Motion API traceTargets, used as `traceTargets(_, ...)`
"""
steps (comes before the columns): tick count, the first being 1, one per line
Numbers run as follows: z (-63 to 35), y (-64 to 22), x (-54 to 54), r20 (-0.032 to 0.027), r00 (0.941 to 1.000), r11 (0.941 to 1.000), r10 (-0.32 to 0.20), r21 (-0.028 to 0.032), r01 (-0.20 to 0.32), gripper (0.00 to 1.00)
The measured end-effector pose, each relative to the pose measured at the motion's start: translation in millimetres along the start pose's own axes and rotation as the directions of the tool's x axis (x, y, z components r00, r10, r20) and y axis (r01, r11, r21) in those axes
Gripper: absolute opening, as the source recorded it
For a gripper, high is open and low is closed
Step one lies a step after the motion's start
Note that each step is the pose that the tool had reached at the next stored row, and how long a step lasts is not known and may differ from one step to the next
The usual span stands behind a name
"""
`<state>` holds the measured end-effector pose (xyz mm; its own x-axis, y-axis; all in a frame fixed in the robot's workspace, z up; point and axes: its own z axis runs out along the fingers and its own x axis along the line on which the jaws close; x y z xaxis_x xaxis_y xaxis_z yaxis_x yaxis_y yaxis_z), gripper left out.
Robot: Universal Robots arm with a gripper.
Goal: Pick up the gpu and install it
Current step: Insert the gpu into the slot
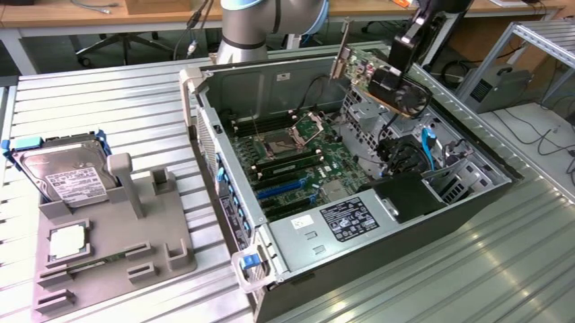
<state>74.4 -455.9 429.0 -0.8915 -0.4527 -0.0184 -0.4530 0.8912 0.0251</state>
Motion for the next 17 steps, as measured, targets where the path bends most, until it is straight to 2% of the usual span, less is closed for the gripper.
traceTargets(2, 0.0, 0.0, 0.0, -0.0031, 0.9986, 0.9986, -0.053, 0.0023, 0.053, 0.27)
traceTargets(8, 0.0, 0.0, 0.0, -0.0089, 0.9898, 0.9898, -0.142, 0.0062, 0.142, 0.27)
traceTargets(14, 0.0, 0.2, -0.1, -0.016, 0.9713, 0.9713, -0.237, 0.0104, 0.238, 0.27)
traceTargets(17, 0.0, 0.2, -0.1, -0.0197, 0.9586, 0.9586, -0.284, 0.0123, 0.284, 0.27)
